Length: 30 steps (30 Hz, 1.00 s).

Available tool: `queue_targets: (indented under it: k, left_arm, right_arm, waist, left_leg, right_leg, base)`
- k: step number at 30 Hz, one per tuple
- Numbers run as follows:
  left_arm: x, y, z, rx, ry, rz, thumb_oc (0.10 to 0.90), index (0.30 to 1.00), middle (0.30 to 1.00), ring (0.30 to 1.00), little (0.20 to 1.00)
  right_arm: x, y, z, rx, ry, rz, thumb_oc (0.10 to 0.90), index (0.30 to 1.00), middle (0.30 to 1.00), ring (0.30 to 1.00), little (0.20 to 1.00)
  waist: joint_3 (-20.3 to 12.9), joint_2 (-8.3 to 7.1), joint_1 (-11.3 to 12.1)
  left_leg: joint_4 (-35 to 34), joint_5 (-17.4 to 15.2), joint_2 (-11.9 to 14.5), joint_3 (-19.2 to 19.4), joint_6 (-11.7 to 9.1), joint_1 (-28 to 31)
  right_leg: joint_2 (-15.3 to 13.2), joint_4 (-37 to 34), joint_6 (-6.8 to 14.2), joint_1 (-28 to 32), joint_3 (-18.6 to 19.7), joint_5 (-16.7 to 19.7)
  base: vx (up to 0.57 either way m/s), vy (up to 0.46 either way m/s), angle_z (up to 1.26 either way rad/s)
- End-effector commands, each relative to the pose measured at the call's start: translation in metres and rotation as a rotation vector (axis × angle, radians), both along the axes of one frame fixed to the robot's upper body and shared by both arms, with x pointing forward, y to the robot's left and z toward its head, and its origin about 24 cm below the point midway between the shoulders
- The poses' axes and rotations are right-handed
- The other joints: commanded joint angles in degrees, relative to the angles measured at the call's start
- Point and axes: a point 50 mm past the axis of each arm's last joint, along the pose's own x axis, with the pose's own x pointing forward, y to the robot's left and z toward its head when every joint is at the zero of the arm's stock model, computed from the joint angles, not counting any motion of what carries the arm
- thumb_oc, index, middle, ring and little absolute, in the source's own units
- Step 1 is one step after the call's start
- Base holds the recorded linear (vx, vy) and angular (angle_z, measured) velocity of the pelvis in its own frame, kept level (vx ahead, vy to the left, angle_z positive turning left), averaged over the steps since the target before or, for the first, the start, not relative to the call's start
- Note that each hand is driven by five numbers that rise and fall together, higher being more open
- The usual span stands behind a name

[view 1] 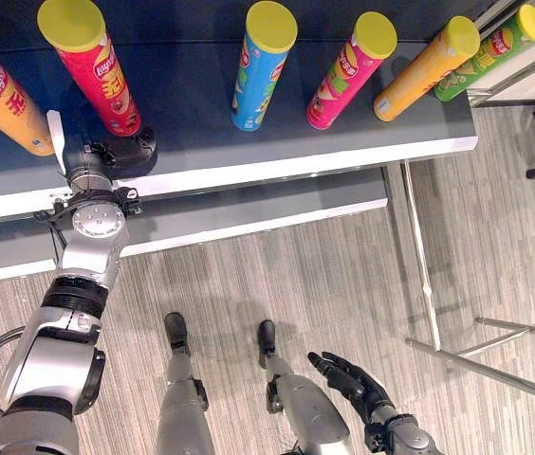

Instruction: Put the goods on the table back onto the shelves and tidy them up.

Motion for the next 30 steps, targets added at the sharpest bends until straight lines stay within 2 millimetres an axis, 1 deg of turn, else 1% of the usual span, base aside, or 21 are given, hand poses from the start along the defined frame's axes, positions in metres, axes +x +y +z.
queue_targets:
  k: [1,13,26,28,29,30]
  left_arm:
    - [0.001,-0.001,0.054,0.065,-0.183,-0.013,0.800,0.900,0.900,0.900,0.900]
    - [0.004,-0.011,0.053,0.061,-0.186,-0.050,0.800,0.900,0.900,0.900,0.900]
    - [0.008,-0.025,0.047,0.056,-0.175,-0.098,0.800,0.900,0.900,0.900,0.900]
    - [0.007,-0.027,0.043,0.054,-0.171,-0.096,0.800,0.900,0.900,0.900,0.900]
    - [0.007,-0.028,0.043,0.042,-0.178,-0.105,0.800,0.900,0.900,0.900,0.900]
    - [0.009,-0.030,0.047,0.043,-0.182,-0.110,0.800,0.900,0.900,0.900,0.900]
  right_arm:
    - [-0.024,-0.024,-0.002,-0.045,0.030,-0.038,0.800,0.900,0.900,0.900,0.900]
    - [-0.023,-0.025,-0.001,-0.053,0.026,-0.039,0.800,0.900,0.900,0.900,0.900]
    - [-0.025,-0.024,-0.002,-0.052,0.030,-0.045,0.800,0.900,0.900,0.900,0.900]
    - [-0.024,-0.026,0.000,-0.054,0.004,-0.058,0.800,0.900,0.900,0.900,0.900]
    - [-0.029,-0.027,-0.007,-0.060,0.044,-0.064,0.800,0.900,0.900,0.900,0.900]
    - [-0.034,-0.029,-0.013,-0.089,0.087,-0.061,0.800,0.900,0.900,0.900,0.900]
  waist:
    - [-4.3,-1.16,0.9]
    - [-4.0,-1.12,0.7]
    - [-3.9,-0.97,0.5]
    - [-3.8,-0.84,0.6]
    - [-3.8,-0.85,0.5]
    - [-3.9,-0.95,0.2]
  left_leg:
    - [0.1,-6.3,4.3,-2.3,-4.8,2.8]
    - [0.1,-6.3,4.2,-2.0,-4.6,2.9]
    - [0.1,-6.2,4.3,-1.9,-4.6,3.0]
    - [0.1,-6.3,4.2,-1.9,-4.6,3.1]
    - [0.1,-6.3,4.2,-1.9,-4.6,3.1]
    - [0.1,-6.3,4.2,-1.8,-4.5,3.1]
  right_leg:
    - [-4.9,1.9,5.5,-3.8,-1.4,-1.1]
    - [-5.0,2.1,5.5,-4.0,-1.2,-1.0]
    - [-4.9,2.0,5.5,-4.0,-1.1,-1.1]
    - [-4.9,2.0,5.5,-4.0,-1.0,-1.0]
    - [-4.9,2.1,5.5,-4.0,-0.9,-1.1]
    - [-4.8,2.0,5.5,-4.0,-0.8,-1.1]
  base:
    - [0.00,0.000,0.00]
    - [0.00,0.000,0.00]
    - [0.00,0.000,0.00]
    - [0.00,0.000,0.00]
    - [0.00,0.000,0.00]
    - [0.00,0.000,0.00]
